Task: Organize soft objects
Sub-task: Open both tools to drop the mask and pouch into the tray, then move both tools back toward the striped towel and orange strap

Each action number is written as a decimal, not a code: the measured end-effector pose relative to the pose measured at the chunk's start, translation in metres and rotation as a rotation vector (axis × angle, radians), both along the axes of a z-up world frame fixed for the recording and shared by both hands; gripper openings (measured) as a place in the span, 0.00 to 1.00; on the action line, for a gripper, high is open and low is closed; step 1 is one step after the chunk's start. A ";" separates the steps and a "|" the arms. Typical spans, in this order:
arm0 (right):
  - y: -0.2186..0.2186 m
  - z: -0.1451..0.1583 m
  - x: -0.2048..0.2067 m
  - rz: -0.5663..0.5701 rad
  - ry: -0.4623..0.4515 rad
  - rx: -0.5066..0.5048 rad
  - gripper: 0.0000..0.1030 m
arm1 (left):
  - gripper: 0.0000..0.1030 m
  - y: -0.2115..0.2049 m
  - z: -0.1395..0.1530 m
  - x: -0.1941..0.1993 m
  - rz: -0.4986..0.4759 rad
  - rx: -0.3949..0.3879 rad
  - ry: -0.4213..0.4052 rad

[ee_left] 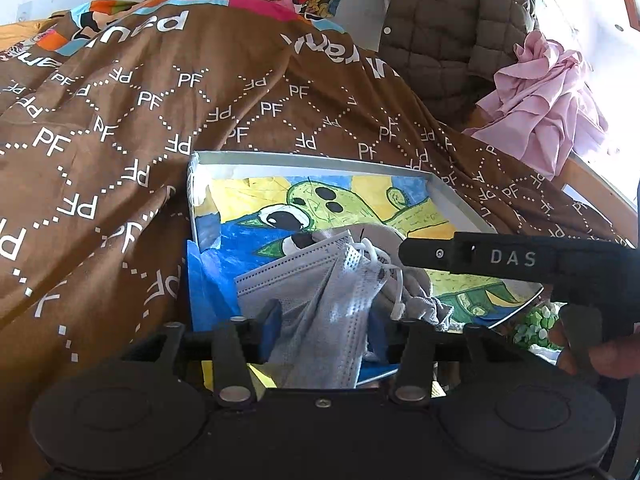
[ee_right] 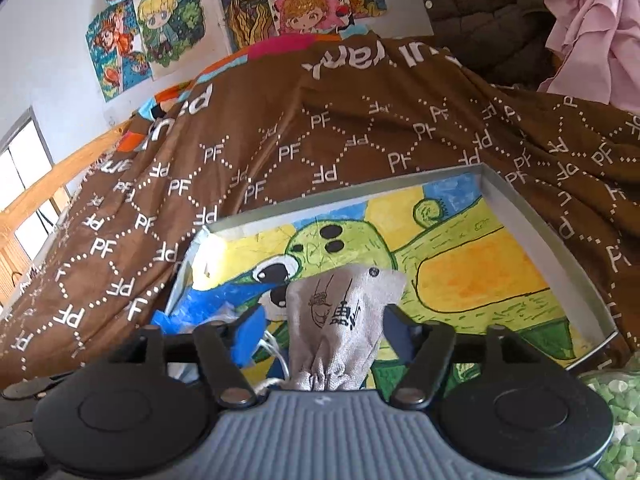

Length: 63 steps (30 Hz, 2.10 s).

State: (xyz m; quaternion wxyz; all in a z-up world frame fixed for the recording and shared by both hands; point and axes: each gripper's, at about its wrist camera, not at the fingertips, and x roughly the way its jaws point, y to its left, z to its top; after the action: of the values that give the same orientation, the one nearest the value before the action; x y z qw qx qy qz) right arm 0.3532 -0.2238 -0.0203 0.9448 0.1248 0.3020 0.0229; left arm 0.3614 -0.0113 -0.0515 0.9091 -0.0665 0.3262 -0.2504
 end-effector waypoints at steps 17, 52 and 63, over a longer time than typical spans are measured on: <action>-0.026 0.053 -0.070 -0.071 -0.144 0.000 1.00 | 0.96 0.016 0.037 -0.038 0.101 -0.056 -0.123; -0.019 0.042 -0.257 -0.078 -0.138 -0.167 1.00 | 0.99 0.039 0.085 -0.185 0.091 0.008 -0.218; -0.027 0.034 -0.296 -0.088 -0.076 -0.207 1.00 | 0.99 0.020 0.073 -0.222 0.024 0.061 -0.187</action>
State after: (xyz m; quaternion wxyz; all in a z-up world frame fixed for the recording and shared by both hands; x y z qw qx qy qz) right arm 0.0569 -0.2509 0.0140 0.9635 0.0387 0.2609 -0.0454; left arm 0.1396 0.0087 0.0219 0.9401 -0.0192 0.2465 -0.2346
